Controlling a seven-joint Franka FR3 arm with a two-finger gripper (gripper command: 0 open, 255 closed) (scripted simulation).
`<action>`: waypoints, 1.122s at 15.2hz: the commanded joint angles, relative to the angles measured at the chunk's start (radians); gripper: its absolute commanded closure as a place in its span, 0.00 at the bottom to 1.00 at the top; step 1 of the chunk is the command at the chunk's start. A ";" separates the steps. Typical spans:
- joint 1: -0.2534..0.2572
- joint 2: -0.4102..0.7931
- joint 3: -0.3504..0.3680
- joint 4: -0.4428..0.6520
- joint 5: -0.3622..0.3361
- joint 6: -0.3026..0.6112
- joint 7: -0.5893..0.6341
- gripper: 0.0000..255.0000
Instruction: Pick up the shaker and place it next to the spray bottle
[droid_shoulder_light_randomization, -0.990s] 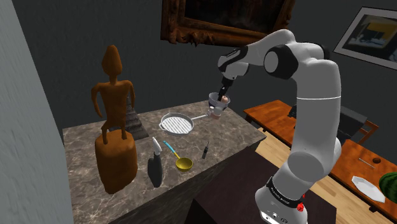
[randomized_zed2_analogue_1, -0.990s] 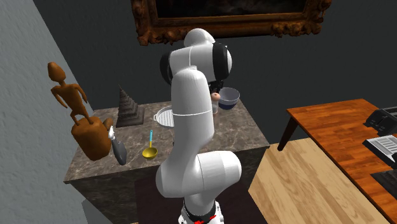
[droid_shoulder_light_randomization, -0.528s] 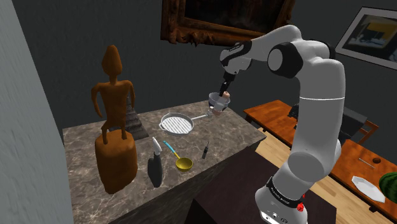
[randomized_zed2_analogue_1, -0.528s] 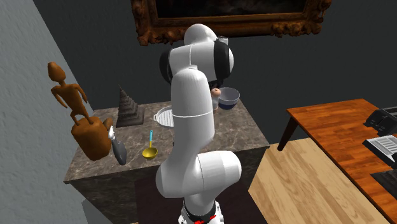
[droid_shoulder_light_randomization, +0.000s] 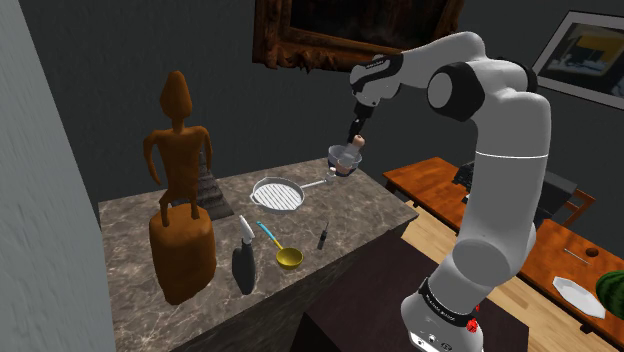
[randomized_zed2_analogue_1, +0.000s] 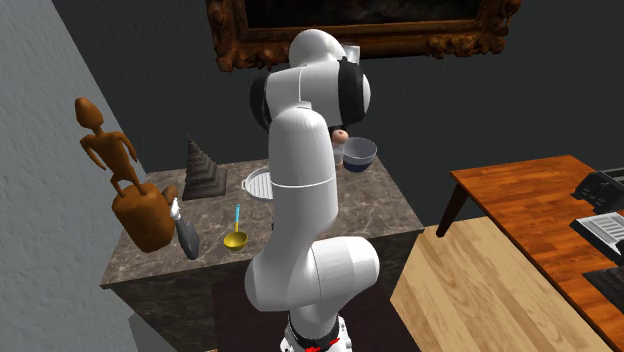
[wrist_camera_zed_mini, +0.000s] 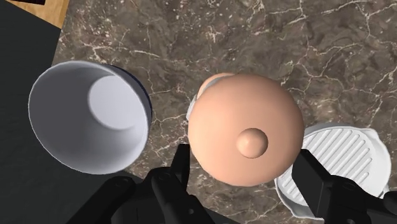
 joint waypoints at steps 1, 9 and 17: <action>0.001 -0.008 -0.002 0.015 -0.005 -0.021 0.004 1.00; 0.000 -0.034 -0.011 0.086 -0.024 -0.115 0.021 1.00; -0.005 -0.047 -0.016 0.177 -0.035 -0.216 0.035 1.00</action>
